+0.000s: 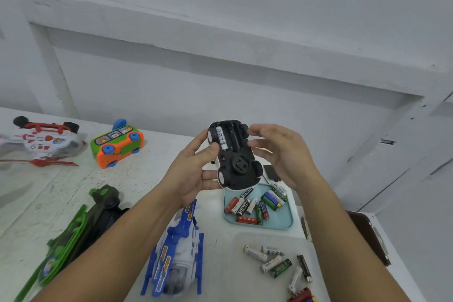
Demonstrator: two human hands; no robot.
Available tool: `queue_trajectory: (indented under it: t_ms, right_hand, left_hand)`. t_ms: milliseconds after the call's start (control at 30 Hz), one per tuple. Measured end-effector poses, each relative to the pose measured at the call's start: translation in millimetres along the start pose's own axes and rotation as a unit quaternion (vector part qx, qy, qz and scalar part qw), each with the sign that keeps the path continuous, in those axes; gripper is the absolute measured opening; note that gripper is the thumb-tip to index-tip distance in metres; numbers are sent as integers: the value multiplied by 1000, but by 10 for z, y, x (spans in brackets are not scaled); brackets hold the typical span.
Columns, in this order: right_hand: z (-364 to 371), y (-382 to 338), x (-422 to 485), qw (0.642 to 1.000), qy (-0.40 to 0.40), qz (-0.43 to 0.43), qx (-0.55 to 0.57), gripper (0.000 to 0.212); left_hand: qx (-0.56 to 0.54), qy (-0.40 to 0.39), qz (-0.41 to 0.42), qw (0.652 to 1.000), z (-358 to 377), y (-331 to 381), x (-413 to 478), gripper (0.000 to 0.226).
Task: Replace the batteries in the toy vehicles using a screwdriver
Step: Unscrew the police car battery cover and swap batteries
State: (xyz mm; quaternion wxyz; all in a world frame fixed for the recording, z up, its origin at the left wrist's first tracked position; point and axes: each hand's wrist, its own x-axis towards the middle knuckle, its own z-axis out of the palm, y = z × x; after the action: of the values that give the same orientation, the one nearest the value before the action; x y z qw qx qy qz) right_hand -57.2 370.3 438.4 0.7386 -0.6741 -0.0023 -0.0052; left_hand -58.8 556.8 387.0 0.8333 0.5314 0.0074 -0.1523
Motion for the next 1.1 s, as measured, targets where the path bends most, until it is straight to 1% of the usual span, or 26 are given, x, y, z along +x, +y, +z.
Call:
queue_trajectory:
  t_ms: [33,67,100,133,167,200,233,267,300,367,400,500,567,633,733,800,833,867,933,967,1000,1033,1100]
  right_hand:
    - [-82,27,26,998,29,29,49,18]
    - [-164,78,53,996,57,56,45,15]
    - [-243,160,81,993,77,78,-32,13]
    - [-310,253,92,977,77,94,-177,13]
    - [-365,383,108,933,50,104,-342,15]
    - [-391,513,108,871,8,114,-477,18]
    - [-388,631,94,814,-30,127,-566,22]
    - [-372,743,77,781,-55,142,-605,27]
    - [-345,837,54,768,-63,151,-619,32]
    - [-289,986,32,752,-60,153,-639,35]
    - [-272,1036,30,749,-56,149,-643,35]
    - [-247,1079,24,764,-47,151,-626,33]
    - [-249,1061,5,782,-49,156,-602,25]
    - [-271,1041,-23,815,-39,151,-559,19]
    - [-354,944,-15,868,-4,136,-477,10]
    - [-402,794,30,924,32,127,-359,7]
    - [-414,686,59,953,58,121,-271,6]
    - [-412,558,84,974,86,110,-178,6]
    - [-368,280,107,990,121,71,-30,6]
    - [-329,156,110,992,120,41,9,6]
    - [-282,57,110,994,107,5,18,6]
    - [-214,-23,98,996,86,-34,-4,8]
    - [-58,-104,59,987,45,-99,-120,10]
  left_hand:
    - [1,4,3,1000,-16,8,3,44]
    - [2,7,6,1000,-34,16,4,44]
    - [3,10,7,1000,-51,26,3,43]
    - [5,12,8,1000,-68,32,2,43]
    - [6,12,8,1000,-80,34,3,42]
    - [7,10,6,1000,-88,31,1,41]
    - [6,9,5,1000,-91,27,-2,40]
    - [3,10,3,1000,-90,19,-5,38]
    - [0,10,2,1000,-87,13,-8,37]
    - [-1,7,0,1000,-84,-5,-15,36]
    - [1,6,0,1000,-86,-13,-18,37]
    - [2,6,1,1000,-92,-13,-22,40]
    - [3,6,1,1000,-100,-8,-26,42]
    - [5,4,-1,1000,-108,-6,-35,43]
    - [9,4,-6,1000,-118,-14,-46,44]
    - [9,2,-10,1000,-115,-23,-53,41]
    - [10,0,-10,1000,-117,-27,-56,40]
    - [12,-2,-10,1000,-116,-32,-57,40]
    - [19,-2,-9,1000,-114,-39,-55,42]
    - [22,-3,-8,1000,-109,-41,-52,42]
    - [25,-4,-7,1000,-106,-44,-51,41]
    - [28,-6,-6,1000,-102,-47,-47,42]
    - [37,-8,-6,999,-96,-53,-45,43]
